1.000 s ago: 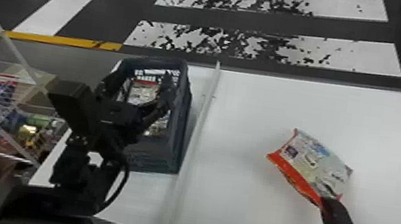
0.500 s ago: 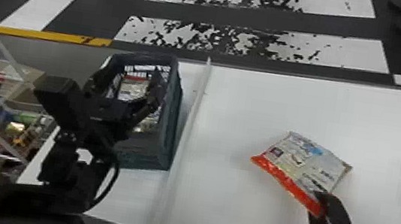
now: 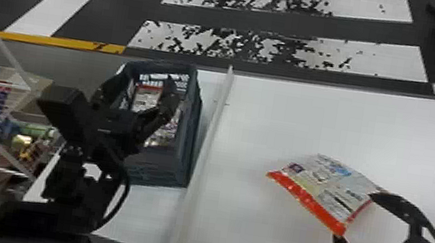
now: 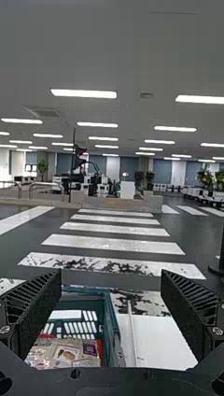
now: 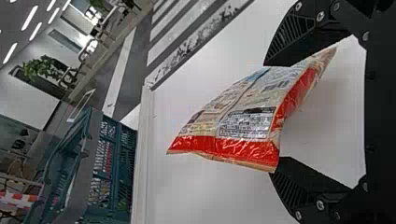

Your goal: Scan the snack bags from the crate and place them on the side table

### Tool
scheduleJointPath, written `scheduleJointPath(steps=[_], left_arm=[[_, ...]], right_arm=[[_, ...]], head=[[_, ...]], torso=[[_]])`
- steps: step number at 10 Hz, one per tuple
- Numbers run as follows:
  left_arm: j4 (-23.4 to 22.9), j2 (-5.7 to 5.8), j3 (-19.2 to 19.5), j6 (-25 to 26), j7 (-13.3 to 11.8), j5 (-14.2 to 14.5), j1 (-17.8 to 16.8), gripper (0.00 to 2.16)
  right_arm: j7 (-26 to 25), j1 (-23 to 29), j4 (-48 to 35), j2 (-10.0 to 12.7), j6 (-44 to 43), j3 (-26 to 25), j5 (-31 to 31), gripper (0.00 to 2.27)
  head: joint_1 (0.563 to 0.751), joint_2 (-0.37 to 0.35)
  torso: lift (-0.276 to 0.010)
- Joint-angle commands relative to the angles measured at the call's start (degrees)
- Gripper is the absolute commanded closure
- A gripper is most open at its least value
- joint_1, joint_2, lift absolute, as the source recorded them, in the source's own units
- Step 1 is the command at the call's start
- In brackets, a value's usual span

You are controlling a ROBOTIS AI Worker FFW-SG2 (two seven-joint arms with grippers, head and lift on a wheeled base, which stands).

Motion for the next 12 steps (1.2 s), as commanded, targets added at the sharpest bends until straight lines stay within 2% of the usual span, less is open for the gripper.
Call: scheduleJointPath(steps=[1,2,3,5,7,9,10,11,12], left_arm=[[0.1,-0.15,0.0,0.0,0.0,0.0,-0.2,0.08],[0.1,-0.15,-0.1,0.2,-0.1,0.0,-0.3,0.08],[0.2,-0.15,-0.1,0.4,-0.1,0.0,-0.4,0.08],[0.1,-0.15,-0.2,0.9,-0.3,-0.1,-0.3,0.08],[0.0,-0.15,-0.2,1.1,-0.2,-0.2,-0.1,0.08],[-0.2,-0.15,-0.4,1.1,-0.2,-0.4,0.1,0.08],[-0.1,-0.15,-0.4,1.1,-0.2,-0.4,0.1,0.08],[-0.2,-0.15,-0.4,1.1,-0.2,-0.4,0.2,0.08],[-0.2,-0.15,-0.5,1.1,-0.2,-0.4,0.3,0.09]], right_arm=[[4.9,-1.6,-0.3,1.3,5.9,-4.7,-6.5,0.06],[6.7,-2.1,0.0,1.4,7.6,-7.3,-10.4,0.06],[9.8,-3.0,0.3,2.4,11.0,-10.2,-13.4,0.07],[17.2,-5.3,1.9,3.3,17.1,-14.6,-14.6,0.08],[21.0,-6.0,2.9,3.6,20.3,-17.5,-15.4,0.08],[29.1,-6.7,2.6,4.7,26.6,-21.1,-16.8,0.08],[30.6,-6.7,2.1,4.9,27.2,-22.4,-18.6,0.09],[30.7,-6.4,1.3,5.3,27.2,-22.9,-19.4,0.35],[30.6,-6.4,1.0,6.0,27.2,-23.1,-21.0,1.08]], head=[[0.695,0.227],[0.695,0.215],[0.695,0.19],[0.695,0.145],[0.695,0.112],[0.695,0.081],[0.695,0.076],[0.695,0.073],[0.695,0.069]], torso=[[-0.094],[-0.094],[-0.094],[-0.094],[-0.094],[-0.094],[-0.094],[-0.094],[-0.094]])
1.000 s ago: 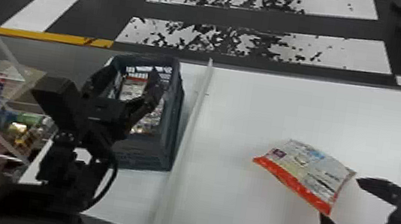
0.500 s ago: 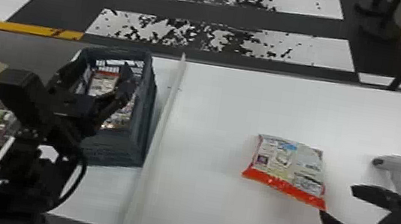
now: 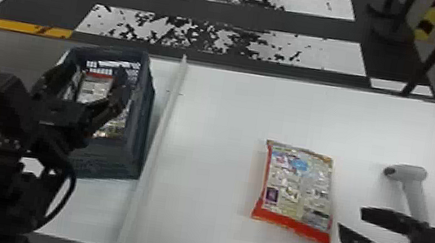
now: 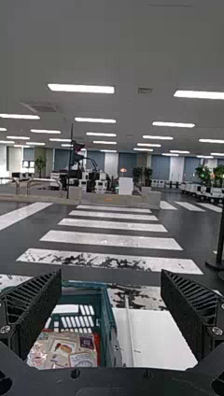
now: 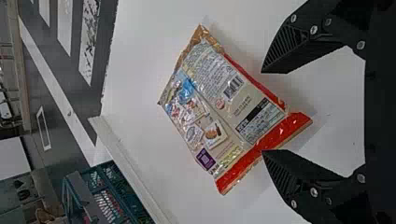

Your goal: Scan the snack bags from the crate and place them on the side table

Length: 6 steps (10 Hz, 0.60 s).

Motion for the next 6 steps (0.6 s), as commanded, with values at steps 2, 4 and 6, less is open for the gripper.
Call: scheduleJointPath(steps=[2,4,6], left_arm=[[-0.2,-0.15,0.0,0.0,0.0,0.1,0.3,0.09],[-0.3,-0.15,0.1,0.0,0.0,0.4,0.3,0.09],[-0.7,-0.15,-0.2,0.0,-0.1,1.1,0.3,0.09]], right_arm=[[-2.6,0.8,-0.4,1.5,-5.9,0.1,-6.7,1.71],[-5.7,0.7,-0.3,3.1,-7.0,2.4,-10.2,1.96],[-9.2,0.0,1.1,3.4,-8.4,6.6,-9.8,1.96]], head=[[0.695,0.082],[0.695,0.112],[0.695,0.147]], torso=[[-0.094],[-0.094],[-0.094]])
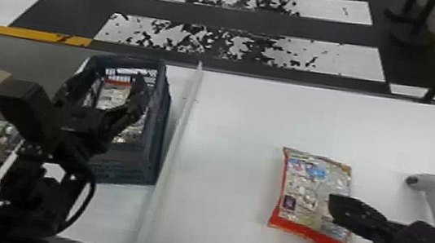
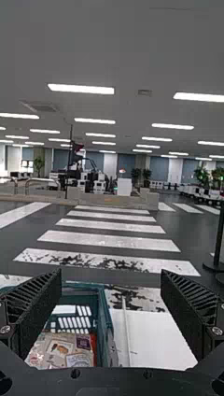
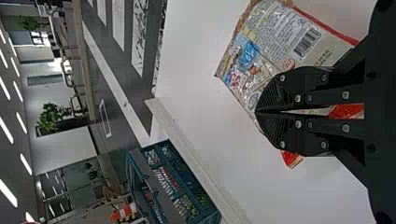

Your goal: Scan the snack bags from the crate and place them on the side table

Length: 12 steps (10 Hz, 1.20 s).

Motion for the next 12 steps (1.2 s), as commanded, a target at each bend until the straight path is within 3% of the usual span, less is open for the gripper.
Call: scheduleJointPath(steps=[1,6,8,12], left_arm=[[-0.7,-0.15,-0.3,0.9,-0.2,0.1,0.1,0.09],[-0.7,-0.15,-0.7,1.4,-0.2,-0.7,0.7,0.09],[-0.7,-0.15,-0.6,1.6,-0.3,-1.0,0.9,0.09],[-0.5,-0.15,-0.5,1.9,-0.4,-1.0,0.8,0.09]], right_arm=[[-1.1,-1.0,1.6,0.3,-0.6,3.3,0.7,1.96],[-5.9,-7.8,9.4,0.4,-2.0,14.9,8.1,1.96],[-6.3,-11.5,13.7,0.4,-1.8,16.6,9.7,1.96],[-6.4,-13.1,18.4,0.4,-3.4,16.2,10.8,1.96]], head=[[0.695,0.157],[0.695,0.231],[0.695,0.258],[0.695,0.255]], torso=[[-0.094],[-0.094],[-0.094],[-0.094]])
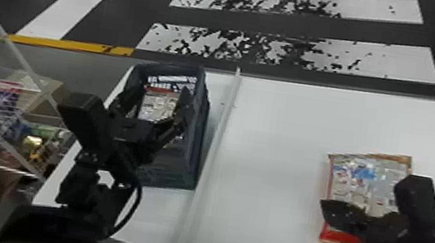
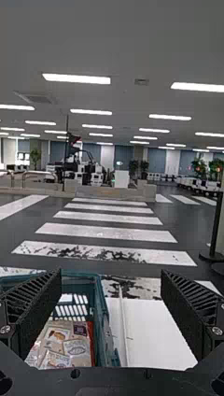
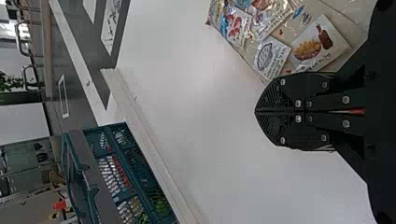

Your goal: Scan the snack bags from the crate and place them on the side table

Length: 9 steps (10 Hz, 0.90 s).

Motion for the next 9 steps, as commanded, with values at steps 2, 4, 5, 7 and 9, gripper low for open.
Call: scheduleJointPath(steps=[2,4,5,7,9], left_arm=[[0.0,-0.15,0.0,0.0,0.0,0.0,0.0,0.09],[-0.2,-0.15,0.0,0.0,-0.2,0.0,0.3,0.09],[-0.2,-0.15,0.1,0.0,-0.2,0.0,0.5,0.09],[-0.2,-0.15,0.2,0.0,-0.3,0.0,0.7,0.09],[-0.3,-0.15,0.2,0.0,-0.3,0.0,0.7,0.09]], right_arm=[[0.1,0.1,0.3,-0.2,-0.7,-1.4,-0.9,1.96],[0.2,1.2,-1.5,-0.2,-1.4,-2.2,-1.9,1.96],[0.2,1.7,-3.3,-0.1,-1.2,-2.7,-2.8,1.96],[-0.2,1.9,-4.4,0.1,-1.2,-3.8,-3.9,1.96],[-2.4,1.3,-4.0,0.7,-1.9,-4.9,-4.3,1.96]], head=[[0.695,0.243],[0.695,0.236],[0.695,0.235],[0.695,0.235],[0.695,0.227]], torso=[[-0.094],[-0.094],[-0.094],[-0.094],[-0.094]])
